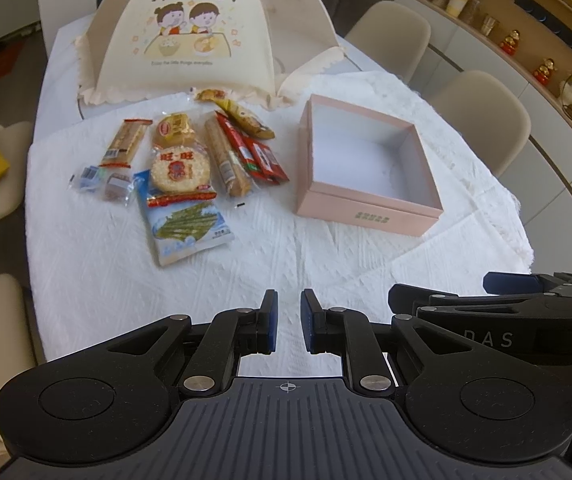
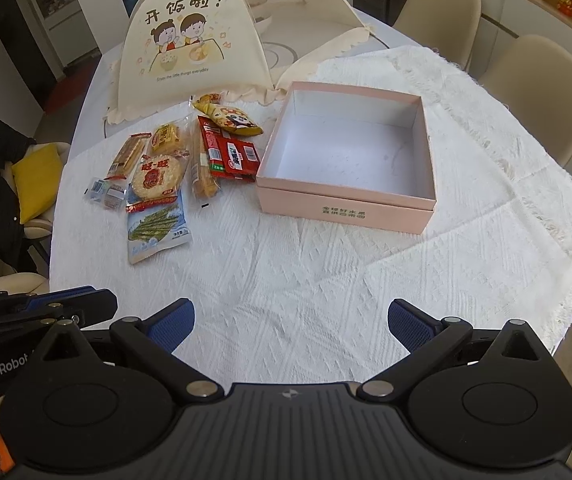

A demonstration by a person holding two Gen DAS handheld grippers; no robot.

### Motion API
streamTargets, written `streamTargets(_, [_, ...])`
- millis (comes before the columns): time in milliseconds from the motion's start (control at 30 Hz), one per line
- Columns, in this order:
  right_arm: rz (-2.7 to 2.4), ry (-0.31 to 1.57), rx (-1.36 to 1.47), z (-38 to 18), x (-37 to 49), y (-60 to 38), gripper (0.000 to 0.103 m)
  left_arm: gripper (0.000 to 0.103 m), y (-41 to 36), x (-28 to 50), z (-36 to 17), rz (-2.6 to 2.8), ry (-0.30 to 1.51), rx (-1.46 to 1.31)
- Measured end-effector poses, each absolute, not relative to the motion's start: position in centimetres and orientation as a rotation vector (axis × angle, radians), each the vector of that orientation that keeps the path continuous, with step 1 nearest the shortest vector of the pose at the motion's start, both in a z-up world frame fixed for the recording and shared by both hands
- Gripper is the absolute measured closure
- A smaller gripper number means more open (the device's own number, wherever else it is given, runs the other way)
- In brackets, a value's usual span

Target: Organize snacks

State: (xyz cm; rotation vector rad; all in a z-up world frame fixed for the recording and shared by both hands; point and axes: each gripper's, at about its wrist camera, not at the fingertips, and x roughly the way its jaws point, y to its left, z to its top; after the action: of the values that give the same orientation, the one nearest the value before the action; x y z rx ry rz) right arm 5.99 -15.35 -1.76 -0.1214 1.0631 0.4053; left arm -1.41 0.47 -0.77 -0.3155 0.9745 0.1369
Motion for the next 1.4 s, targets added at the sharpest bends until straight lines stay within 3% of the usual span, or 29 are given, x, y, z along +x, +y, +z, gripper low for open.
streamTargets(800, [0.37, 1.043, -0.171, -2.7, 6.5, -13.9, 0.0, 0.086, 3.4, -1.2, -2.4, 0.182, 1.0, -0.369])
streamTargets(1000, [0.477, 0.76, -0.159, -3.1, 7.5, -11.7, 0.0, 0.086, 8.7, -0.4, -4.9, 0.199, 0.949, -0.524])
streamTargets(1233, [0.553, 0.815, -0.226, -6.3, 13.4, -4.4, 0.0, 0.085, 17.0, 0.4, -7.8, 0.19, 0.923, -0.647])
streamTargets(1400, [0.544, 0.909, -0.192, -7.7, 23.0, 4.5, 0.001, 0.085, 24.2, 1.9, -9.9, 0.175, 0.864, -0.661])
